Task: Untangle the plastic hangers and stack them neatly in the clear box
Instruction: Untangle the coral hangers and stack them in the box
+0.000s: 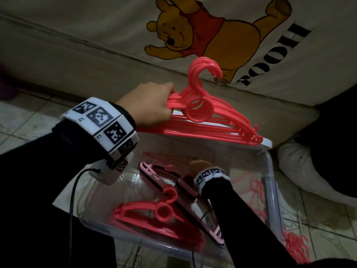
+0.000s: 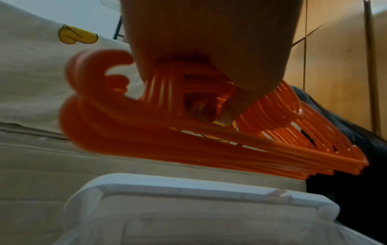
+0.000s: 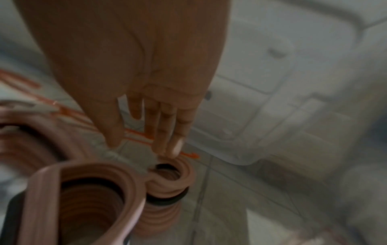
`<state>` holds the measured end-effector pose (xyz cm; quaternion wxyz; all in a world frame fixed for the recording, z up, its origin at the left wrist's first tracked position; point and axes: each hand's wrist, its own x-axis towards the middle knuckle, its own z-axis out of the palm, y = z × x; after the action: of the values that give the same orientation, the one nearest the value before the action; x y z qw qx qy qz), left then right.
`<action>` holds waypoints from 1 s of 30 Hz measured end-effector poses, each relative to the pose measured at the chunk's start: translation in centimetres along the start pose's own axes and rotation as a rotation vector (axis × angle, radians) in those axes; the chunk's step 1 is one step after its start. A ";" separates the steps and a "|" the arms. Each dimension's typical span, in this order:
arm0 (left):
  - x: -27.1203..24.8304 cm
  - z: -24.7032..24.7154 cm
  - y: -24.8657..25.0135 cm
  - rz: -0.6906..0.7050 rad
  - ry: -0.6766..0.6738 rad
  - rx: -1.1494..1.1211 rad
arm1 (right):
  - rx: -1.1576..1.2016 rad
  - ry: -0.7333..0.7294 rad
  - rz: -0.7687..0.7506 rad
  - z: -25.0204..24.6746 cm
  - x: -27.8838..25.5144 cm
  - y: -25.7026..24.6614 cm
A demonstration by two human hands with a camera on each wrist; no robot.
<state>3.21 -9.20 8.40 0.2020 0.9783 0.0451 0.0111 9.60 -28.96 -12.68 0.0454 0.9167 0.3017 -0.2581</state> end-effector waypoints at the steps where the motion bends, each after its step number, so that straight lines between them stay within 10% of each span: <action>1: 0.1 0.1 0.0 -0.004 -0.008 0.010 | -0.005 -0.008 -0.034 0.1 0.0 -0.5; 30: -1.8 0.4 2.4 -0.085 0.056 -0.030 | -0.122 0.262 -0.156 -14.2 -17.1 2.1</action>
<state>1.68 -11.74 9.02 0.2154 0.9717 0.0919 0.0306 5.43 -36.29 7.97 0.0411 0.9118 0.3904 -0.1204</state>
